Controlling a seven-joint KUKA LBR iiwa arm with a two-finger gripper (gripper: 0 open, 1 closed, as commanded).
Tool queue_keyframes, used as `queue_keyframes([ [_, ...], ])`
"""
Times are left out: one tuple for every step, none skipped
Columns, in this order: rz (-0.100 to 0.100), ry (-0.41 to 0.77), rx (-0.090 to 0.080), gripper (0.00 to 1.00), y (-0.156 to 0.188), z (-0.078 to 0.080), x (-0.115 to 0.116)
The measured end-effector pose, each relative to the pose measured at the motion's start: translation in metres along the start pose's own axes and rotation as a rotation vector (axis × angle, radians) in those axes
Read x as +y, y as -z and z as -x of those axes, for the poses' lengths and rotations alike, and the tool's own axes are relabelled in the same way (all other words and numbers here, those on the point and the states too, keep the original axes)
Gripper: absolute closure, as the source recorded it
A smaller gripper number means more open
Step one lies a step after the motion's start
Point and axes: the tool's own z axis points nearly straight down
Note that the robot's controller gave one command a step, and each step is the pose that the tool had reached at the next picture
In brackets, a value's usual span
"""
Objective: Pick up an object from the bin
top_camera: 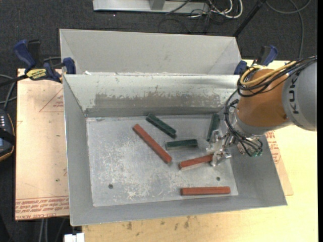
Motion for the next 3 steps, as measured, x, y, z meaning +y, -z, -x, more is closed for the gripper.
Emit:
queue_keyframes([
  [0.009,0.043,0.019,1.0,0.032,-0.01,0.004],
  [0.008,0.033,0.016,1.0,0.101,-0.012,0.002],
  [-0.002,0.023,-0.001,1.0,0.096,0.019,-0.02],
])
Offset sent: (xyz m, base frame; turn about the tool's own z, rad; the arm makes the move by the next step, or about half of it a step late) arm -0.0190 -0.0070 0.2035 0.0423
